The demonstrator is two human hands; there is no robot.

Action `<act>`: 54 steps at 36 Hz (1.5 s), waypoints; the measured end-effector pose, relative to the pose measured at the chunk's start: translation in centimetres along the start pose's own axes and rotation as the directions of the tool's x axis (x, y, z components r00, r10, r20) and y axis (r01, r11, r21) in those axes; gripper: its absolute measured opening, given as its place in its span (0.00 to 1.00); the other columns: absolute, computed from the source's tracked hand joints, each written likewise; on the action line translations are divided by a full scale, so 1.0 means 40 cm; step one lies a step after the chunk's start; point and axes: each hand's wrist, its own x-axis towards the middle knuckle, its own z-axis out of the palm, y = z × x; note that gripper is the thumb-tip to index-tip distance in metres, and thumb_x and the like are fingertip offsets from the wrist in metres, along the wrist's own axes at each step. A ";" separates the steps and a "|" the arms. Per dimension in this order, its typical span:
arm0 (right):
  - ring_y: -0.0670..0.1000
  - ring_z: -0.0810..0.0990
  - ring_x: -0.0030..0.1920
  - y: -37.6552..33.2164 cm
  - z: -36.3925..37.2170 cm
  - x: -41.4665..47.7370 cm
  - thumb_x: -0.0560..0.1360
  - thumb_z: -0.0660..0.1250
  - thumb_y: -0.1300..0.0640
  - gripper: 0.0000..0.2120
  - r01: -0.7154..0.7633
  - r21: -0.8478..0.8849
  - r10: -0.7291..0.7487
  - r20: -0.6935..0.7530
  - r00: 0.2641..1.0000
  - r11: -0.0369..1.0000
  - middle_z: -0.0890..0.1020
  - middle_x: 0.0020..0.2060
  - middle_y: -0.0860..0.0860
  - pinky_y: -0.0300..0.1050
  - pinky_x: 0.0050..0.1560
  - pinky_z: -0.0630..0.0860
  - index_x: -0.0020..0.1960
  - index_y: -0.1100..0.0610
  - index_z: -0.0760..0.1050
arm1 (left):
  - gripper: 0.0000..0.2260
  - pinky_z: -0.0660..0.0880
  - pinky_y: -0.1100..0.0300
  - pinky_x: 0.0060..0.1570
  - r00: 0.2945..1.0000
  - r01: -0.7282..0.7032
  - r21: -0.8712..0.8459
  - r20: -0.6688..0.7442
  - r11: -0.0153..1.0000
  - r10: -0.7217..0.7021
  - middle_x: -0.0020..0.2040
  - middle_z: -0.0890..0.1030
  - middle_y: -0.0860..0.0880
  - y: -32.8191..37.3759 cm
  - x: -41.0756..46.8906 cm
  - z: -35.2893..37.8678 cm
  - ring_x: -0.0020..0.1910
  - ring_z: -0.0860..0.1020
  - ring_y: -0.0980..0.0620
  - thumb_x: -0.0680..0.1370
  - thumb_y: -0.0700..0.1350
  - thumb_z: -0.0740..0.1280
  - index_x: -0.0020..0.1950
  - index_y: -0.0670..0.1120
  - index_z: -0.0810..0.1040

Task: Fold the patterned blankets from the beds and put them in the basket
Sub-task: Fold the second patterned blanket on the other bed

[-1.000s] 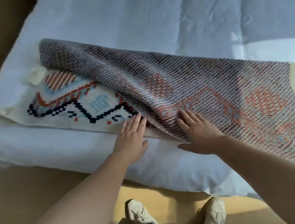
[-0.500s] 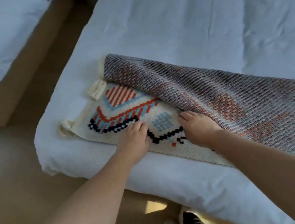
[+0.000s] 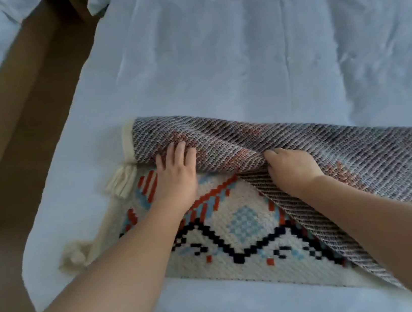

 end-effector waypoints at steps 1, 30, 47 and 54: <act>0.54 0.76 0.40 0.002 0.002 0.009 0.80 0.56 0.60 0.08 -0.060 0.028 0.060 0.007 0.998 0.998 0.78 0.47 0.51 0.45 0.34 0.69 0.57 0.57 0.70 | 0.28 0.49 0.37 0.73 1.000 -0.008 0.015 -0.005 1.000 0.008 0.77 0.53 0.42 -0.013 0.024 0.000 0.76 0.49 0.40 0.78 0.41 0.64 0.74 0.46 0.55; 0.62 0.39 0.77 -0.172 0.020 0.093 0.77 0.47 0.33 0.41 -0.211 -0.044 0.209 -0.043 0.977 0.977 0.40 0.76 0.64 0.59 0.76 0.41 0.76 0.65 0.56 | 0.19 0.42 0.46 0.74 0.819 -0.473 0.243 -0.233 0.847 0.524 0.72 0.63 0.42 -0.127 0.284 -0.075 0.72 0.58 0.41 0.79 0.39 0.55 0.69 0.48 0.67; 0.62 0.50 0.77 -0.235 0.017 0.082 0.80 0.56 0.54 0.14 -0.075 0.096 0.086 -0.118 0.989 0.993 0.51 0.77 0.62 0.61 0.76 0.47 0.54 0.60 0.78 | 0.09 0.59 0.39 0.71 0.771 -0.578 0.093 -0.265 0.811 0.580 0.66 0.74 0.37 -0.145 0.213 0.013 0.67 0.69 0.37 0.70 0.38 0.72 0.49 0.43 0.80; 0.62 0.45 0.77 -0.262 0.012 0.001 0.78 0.56 0.60 0.12 -0.095 0.075 0.102 -0.101 0.990 0.993 0.47 0.77 0.63 0.58 0.75 0.42 0.57 0.61 0.75 | 0.05 0.61 0.46 0.64 0.690 -0.653 0.067 -0.357 0.754 0.629 0.58 0.77 0.39 -0.159 0.128 -0.004 0.58 0.70 0.41 0.71 0.37 0.66 0.46 0.41 0.79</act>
